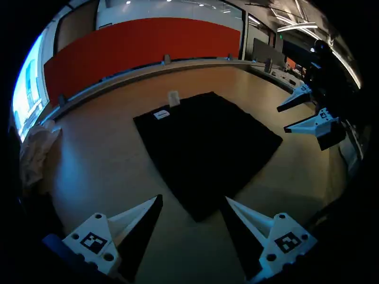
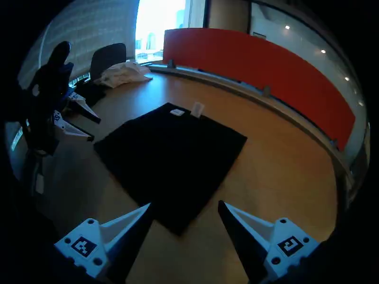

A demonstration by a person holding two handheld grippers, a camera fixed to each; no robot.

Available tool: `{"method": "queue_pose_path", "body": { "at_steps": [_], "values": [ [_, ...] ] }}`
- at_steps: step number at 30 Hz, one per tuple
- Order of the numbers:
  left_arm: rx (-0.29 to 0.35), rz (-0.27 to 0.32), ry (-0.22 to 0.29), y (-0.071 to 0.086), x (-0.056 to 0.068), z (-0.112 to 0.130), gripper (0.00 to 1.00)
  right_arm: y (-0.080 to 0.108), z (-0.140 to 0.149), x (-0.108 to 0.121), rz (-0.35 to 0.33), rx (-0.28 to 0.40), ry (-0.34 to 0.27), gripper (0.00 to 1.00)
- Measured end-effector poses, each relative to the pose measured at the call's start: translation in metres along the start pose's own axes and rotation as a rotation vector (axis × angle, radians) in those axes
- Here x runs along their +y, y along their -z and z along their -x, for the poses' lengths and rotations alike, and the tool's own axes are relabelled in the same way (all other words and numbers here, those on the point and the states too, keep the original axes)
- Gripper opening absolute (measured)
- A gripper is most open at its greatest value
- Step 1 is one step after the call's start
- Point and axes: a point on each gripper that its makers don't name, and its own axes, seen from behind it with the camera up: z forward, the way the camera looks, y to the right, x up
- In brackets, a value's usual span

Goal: Fold towel

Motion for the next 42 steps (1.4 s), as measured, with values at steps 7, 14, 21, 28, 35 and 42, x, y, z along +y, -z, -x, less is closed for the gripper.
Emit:
{"method": "queue_pose_path", "body": {
  "at_steps": [7,14,21,28,35,42],
  "values": [
    [-0.052,0.02,-0.015,-0.011,0.005,0.018,0.86,-0.011,0.02,-0.004,-0.025,-0.049,-0.003,1.0],
    [-0.081,0.032,-0.026,-0.019,0.009,0.024,0.87,-0.017,0.029,-0.005,-0.043,-0.079,0.004,0.97],
    [-0.101,0.034,-0.043,-0.024,0.014,0.029,0.86,-0.021,0.034,-0.008,-0.069,-0.094,0.011,0.85],
    [-0.104,0.032,-0.05,-0.024,0.014,0.029,0.85,-0.025,0.036,-0.009,-0.08,-0.104,0.027,0.82],
    [-0.104,0.016,-0.057,-0.025,0.013,0.03,0.79,-0.027,0.041,-0.012,-0.093,-0.115,0.035,0.72],
    [-0.111,0.016,-0.058,-0.024,0.016,0.03,0.68,-0.027,0.042,-0.017,-0.113,-0.113,0.019,0.58]
  ]
}}
